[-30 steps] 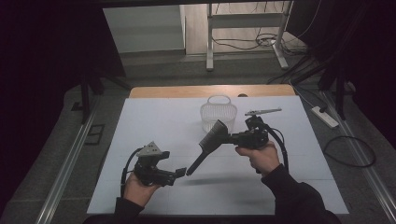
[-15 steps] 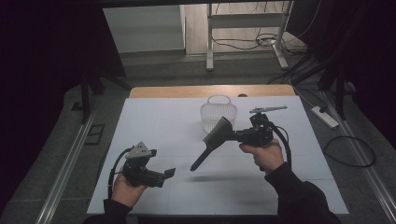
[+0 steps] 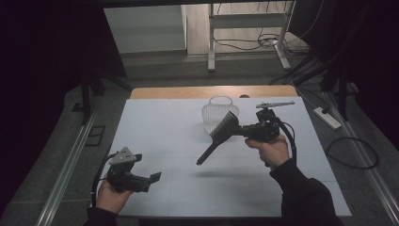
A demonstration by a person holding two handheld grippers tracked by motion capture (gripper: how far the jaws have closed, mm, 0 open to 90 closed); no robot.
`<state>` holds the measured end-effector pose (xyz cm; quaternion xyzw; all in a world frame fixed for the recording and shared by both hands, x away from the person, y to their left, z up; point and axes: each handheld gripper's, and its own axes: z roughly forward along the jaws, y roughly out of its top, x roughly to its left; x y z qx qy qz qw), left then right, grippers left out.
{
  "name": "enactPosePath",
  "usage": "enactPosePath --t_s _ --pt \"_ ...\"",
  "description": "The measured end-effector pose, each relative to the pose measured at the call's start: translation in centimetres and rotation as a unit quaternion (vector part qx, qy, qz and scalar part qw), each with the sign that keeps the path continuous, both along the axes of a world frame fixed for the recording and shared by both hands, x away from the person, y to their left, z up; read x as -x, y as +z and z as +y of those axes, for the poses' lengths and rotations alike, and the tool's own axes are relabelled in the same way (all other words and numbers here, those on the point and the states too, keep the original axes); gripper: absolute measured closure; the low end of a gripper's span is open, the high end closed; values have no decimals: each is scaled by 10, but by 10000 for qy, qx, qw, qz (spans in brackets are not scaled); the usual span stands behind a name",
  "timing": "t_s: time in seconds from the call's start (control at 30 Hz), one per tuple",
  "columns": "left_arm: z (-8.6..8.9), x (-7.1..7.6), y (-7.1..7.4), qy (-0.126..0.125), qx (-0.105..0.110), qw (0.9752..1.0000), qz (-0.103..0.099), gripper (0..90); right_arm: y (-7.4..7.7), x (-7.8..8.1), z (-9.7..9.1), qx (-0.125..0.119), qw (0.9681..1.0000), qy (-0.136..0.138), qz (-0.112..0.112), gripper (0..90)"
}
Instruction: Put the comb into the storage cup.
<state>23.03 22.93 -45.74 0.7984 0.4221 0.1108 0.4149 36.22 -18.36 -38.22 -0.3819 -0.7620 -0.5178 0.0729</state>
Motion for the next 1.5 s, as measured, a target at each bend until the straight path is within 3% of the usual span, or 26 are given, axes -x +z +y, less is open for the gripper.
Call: enactPosePath --t_s 0.4,0.8,1.13,1.5 --pt "10 15 -2 11 -74 10000 -38 0 13 -10 -5 98 9998 -165 -103 834" --pt "27 33 -2 242 -19 9996 -115 0 28 -21 -15 207 9987 -385 -244 835" --pt "31 41 -4 201 -8 9998 10 0 43 -35 -22 174 9976 -581 -327 835" --pt "33 47 -3 173 46 9998 -120 0 54 -48 -24 147 9963 -748 -393 835"
